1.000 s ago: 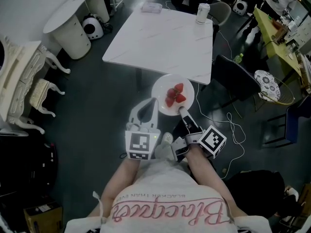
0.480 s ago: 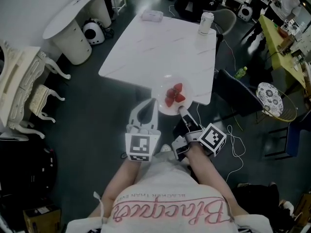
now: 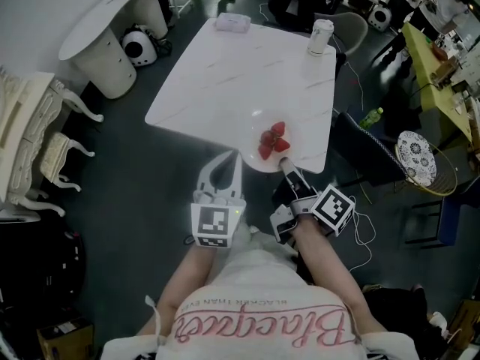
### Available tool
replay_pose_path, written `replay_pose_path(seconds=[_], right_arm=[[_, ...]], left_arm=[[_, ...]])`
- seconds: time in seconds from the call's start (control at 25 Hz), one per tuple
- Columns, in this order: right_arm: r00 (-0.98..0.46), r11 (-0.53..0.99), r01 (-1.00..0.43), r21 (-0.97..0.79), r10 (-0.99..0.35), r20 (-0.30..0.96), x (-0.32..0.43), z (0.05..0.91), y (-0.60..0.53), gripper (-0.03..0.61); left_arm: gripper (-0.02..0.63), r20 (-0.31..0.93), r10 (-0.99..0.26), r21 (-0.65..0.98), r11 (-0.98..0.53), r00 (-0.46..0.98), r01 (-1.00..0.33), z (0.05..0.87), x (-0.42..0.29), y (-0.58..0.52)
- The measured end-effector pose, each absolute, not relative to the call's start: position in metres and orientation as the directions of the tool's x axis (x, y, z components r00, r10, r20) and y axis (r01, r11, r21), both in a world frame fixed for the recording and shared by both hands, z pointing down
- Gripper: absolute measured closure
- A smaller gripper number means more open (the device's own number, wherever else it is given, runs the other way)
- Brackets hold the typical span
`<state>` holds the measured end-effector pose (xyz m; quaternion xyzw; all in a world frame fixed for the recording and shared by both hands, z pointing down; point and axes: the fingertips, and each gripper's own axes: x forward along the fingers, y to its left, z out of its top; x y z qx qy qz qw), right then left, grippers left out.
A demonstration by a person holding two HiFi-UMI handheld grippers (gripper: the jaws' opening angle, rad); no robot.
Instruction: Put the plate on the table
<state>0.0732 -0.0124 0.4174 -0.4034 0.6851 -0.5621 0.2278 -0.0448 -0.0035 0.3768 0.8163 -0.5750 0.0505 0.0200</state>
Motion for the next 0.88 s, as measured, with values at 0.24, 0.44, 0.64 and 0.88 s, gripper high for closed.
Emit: replay_pose_path(seconds=[0.24,0.44,0.64,0.88], right_arm=[[-0.561,0.044,-0.298,-0.953,-0.816,0.138,0.071,0.414,-0.064,0.566],[-0.553,0.052,-0.321,-0.946,-0.821,0.142,0.069,0.404,-0.117,0.566],[-0.555,0.056,-0.341,-0.938,-0.818,0.153,0.063,0.397,-0.167,0.566],[-0.541,0.033,-0.323,-0.946,-0.827,0.155,0.055,0.405,-0.216,0.565]], left_arm=[[0.611,0.108,-0.931,-0.015,-0.354,0.35,-0.935,0.378,-0.049,-0.059],[0.611,0.088,-0.928,-0.016,-0.364,0.361,-0.931,0.37,-0.054,-0.115],[0.611,0.084,-0.916,-0.02,-0.395,0.392,-0.919,0.365,-0.053,-0.169],[0.611,0.102,-0.901,-0.013,-0.425,0.422,-0.905,0.371,-0.056,-0.223]])
